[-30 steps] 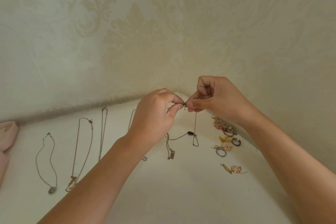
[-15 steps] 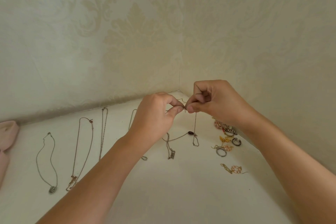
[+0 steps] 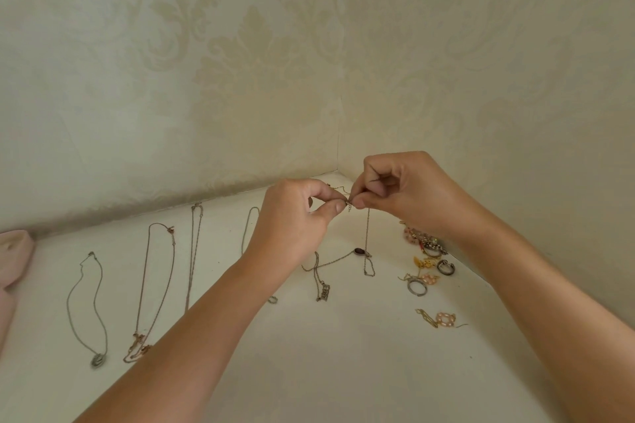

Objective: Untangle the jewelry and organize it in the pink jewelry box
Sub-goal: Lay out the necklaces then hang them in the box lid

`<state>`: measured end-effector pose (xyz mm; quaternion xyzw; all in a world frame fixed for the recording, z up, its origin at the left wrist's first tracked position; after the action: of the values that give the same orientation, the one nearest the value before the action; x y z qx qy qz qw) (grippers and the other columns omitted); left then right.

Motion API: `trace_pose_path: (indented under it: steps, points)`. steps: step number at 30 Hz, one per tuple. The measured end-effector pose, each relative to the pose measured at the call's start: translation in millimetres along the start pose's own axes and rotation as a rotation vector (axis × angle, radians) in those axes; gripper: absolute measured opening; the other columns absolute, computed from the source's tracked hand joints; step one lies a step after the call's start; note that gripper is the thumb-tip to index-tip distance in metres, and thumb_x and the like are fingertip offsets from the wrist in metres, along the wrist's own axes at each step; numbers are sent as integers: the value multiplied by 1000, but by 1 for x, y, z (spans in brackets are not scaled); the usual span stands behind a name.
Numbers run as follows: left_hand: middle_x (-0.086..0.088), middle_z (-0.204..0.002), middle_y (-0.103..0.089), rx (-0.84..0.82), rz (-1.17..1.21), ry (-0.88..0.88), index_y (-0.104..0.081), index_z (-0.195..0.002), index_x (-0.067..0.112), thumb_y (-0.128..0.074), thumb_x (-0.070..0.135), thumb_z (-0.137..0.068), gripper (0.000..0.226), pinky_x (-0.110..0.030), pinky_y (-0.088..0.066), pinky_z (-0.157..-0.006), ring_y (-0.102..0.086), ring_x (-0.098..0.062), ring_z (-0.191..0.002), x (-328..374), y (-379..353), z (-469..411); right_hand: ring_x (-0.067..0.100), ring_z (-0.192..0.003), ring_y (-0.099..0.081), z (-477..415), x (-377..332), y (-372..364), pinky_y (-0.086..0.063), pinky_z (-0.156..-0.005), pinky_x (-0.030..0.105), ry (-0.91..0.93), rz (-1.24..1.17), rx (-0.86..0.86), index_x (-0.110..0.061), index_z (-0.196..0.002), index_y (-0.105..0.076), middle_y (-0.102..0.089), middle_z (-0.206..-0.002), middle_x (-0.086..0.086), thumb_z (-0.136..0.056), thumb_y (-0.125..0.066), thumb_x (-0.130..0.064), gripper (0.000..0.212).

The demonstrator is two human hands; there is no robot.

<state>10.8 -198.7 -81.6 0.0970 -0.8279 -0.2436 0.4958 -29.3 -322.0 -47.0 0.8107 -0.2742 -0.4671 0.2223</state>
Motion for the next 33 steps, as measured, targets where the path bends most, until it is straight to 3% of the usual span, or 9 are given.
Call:
trace_pose_path:
  steps: [4, 7, 10, 15, 21, 24, 27, 30, 33]
  points:
    - [8, -59, -60, -5, -24, -7, -69, -76, 32, -69, 25, -85, 12, -15, -34, -53, -55, -15, -65, -1, -2, 0, 3, -70, -68, 2, -2, 2, -57, -73, 29, -3, 28, 13, -16, -57, -38, -72, -73, 2, -77, -71, 4, 43]
    - [19, -40, -48, 24, -51, -17, -71, -83, 22, -67, 24, -87, 6, -15, -32, -46, -39, -13, -50, 0, 3, -1, 4, -73, -70, 3, -6, 3, -56, -75, 39, 2, 66, 63, -15, -61, -38, -71, -70, 0, -77, -72, 0, 40]
    - [8, -40, -35, 57, -47, -20, -73, -84, 20, -69, 25, -85, 7, -17, -31, -46, -36, -15, -52, -3, 7, -4, 7, -74, -70, 3, -7, 2, -56, -74, 43, -3, 79, 81, -15, -62, -38, -71, -70, -1, -77, -71, -2, 38]
    - [10, -41, -36, 46, 21, -31, -72, -82, 21, -69, 26, -85, 7, -14, -26, -41, -31, -8, -39, -2, 4, -3, 11, -71, -69, 2, -1, 6, -56, -73, 35, -41, 53, 71, -13, -67, -47, -72, -72, -2, -77, -72, -2, 30]
    - [11, -59, -65, -22, 154, -75, -68, -79, 24, -67, 29, -85, 8, -15, -32, -47, -42, -4, -47, -1, -2, -5, 6, -68, -64, 1, 18, -6, -51, -72, 21, -171, 61, -116, -17, -91, -73, -70, -74, -3, -87, -64, -11, 12]
    - [11, -53, -59, -81, 256, -40, -68, -83, 17, -64, 39, -84, 22, -10, -30, -46, -41, -1, -45, -2, -5, -8, 10, -73, -59, 2, 14, -7, -49, -74, 21, -183, -235, -172, -8, -90, -70, -64, -77, 6, -92, -55, -14, 16]
    - [15, -60, -56, -310, 317, -20, -71, -93, 19, -55, 52, -76, 40, -7, -33, -50, -44, 4, -51, 4, -25, 0, 16, -69, -58, 3, 5, 0, -49, -71, 25, -187, -653, -167, -5, -86, -62, -61, -72, 4, -89, -49, -17, 17]
    - [27, -60, -56, -523, 295, -22, -70, -105, 21, -57, 38, -86, 29, -3, -36, -56, -51, 12, -61, 12, -47, 16, 12, -59, -55, 2, -2, 9, -49, -60, 20, -188, -882, -125, -5, -86, -59, -63, -71, 3, -88, -47, -15, 15]
    - [17, -62, -46, -645, 305, -28, -70, -109, 28, -60, 36, -86, 26, -7, -34, -58, -42, 2, -56, 19, -57, 27, 8, -52, -52, 3, -7, 20, -45, -50, 16, -189, -987, -66, -8, -84, -63, -64, -71, 2, -86, -47, -14, 17]
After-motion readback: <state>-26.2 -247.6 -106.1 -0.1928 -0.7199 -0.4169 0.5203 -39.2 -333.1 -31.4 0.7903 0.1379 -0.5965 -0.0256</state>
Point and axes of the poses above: each hand's wrist, its own z-axis away from the middle knuckle, its own y-axis out of the back of the hand, x = y × z, the point moved 10 cm from there along -z, towards the middle knuckle
